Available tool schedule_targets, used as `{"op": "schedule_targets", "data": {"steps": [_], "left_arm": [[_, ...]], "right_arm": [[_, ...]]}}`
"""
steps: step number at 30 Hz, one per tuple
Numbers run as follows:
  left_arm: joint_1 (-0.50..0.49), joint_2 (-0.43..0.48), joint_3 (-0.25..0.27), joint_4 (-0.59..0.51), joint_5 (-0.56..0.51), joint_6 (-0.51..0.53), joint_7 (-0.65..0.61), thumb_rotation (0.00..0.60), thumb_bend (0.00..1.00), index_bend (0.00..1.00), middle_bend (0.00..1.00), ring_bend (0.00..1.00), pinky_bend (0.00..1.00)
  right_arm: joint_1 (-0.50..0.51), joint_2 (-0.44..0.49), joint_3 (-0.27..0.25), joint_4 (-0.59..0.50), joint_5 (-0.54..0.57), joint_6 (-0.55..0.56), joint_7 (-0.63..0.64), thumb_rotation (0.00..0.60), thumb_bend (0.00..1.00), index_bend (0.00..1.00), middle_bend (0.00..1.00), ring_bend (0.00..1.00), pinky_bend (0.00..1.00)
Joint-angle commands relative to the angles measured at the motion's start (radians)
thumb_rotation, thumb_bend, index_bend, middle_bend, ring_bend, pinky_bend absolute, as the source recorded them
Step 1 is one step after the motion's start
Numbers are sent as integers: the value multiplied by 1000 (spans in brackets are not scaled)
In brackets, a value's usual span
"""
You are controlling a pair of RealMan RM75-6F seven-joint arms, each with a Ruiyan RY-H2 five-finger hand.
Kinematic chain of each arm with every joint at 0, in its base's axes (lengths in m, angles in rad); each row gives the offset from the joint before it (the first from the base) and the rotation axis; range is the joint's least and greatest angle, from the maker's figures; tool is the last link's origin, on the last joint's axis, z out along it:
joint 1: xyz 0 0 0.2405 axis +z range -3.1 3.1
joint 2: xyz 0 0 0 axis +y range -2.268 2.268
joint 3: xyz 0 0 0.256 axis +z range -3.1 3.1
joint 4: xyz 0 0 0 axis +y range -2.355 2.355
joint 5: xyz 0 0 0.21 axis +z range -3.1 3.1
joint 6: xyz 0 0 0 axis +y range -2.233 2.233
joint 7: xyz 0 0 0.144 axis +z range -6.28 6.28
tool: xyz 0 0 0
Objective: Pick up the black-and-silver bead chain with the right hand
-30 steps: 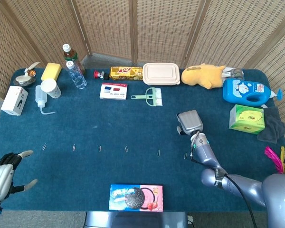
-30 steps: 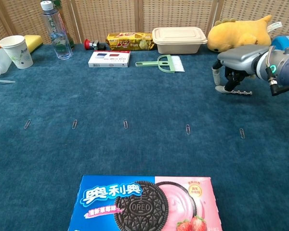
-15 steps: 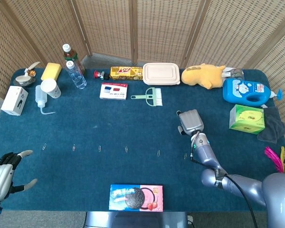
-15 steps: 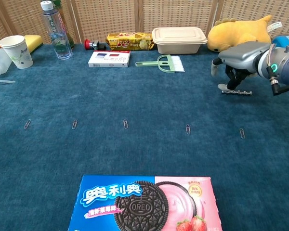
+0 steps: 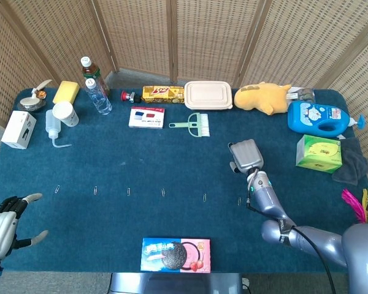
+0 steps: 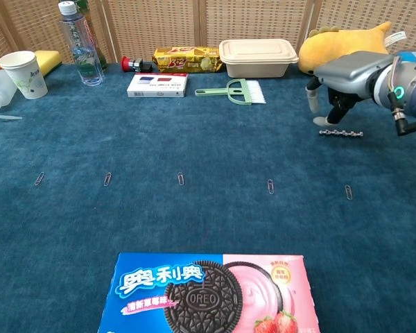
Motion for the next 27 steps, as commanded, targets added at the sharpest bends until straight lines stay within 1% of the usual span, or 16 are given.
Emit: {"op": "schedule_targets", "data": {"steps": [1, 5, 9, 14, 19, 22, 27], "left_arm": [[0, 1, 0, 0, 1, 1, -2, 584, 264, 196, 250, 203, 110], [0, 0, -1, 1, 3, 2, -4, 584, 264, 196, 250, 203, 110], [1, -1, -1, 3, 3, 4, -7, 584, 264, 193, 250, 202, 110], [3, 0, 0, 6, 2, 4, -11, 585, 264, 187, 250, 202, 110], [3, 0, 0, 7, 2, 3, -13, 585, 264, 183, 250, 202, 110], [3, 0, -1, 7, 2, 3, -13, 584, 264, 178, 250, 202, 110], [2, -1, -1, 9, 0, 2, -13, 585, 264, 178, 250, 201, 110]], "right_arm": [[-7, -1, 7, 1, -13, -2, 22, 464, 397, 537, 1000, 967, 843], [-4, -8, 2, 7, -5, -5, 5, 466, 398, 555, 1000, 920, 784], [3, -15, -3, 14, 30, -14, -31, 471, 398, 535, 989, 892, 771], [10, -28, -2, 26, 63, -16, -56, 472, 397, 454, 973, 879, 767], [14, -43, -1, 44, 74, -18, -62, 472, 398, 411, 960, 867, 764], [15, -50, -1, 56, 78, -21, -63, 473, 398, 409, 959, 867, 764], [15, -59, -2, 70, 88, -20, -70, 478, 398, 447, 959, 867, 764]]}}
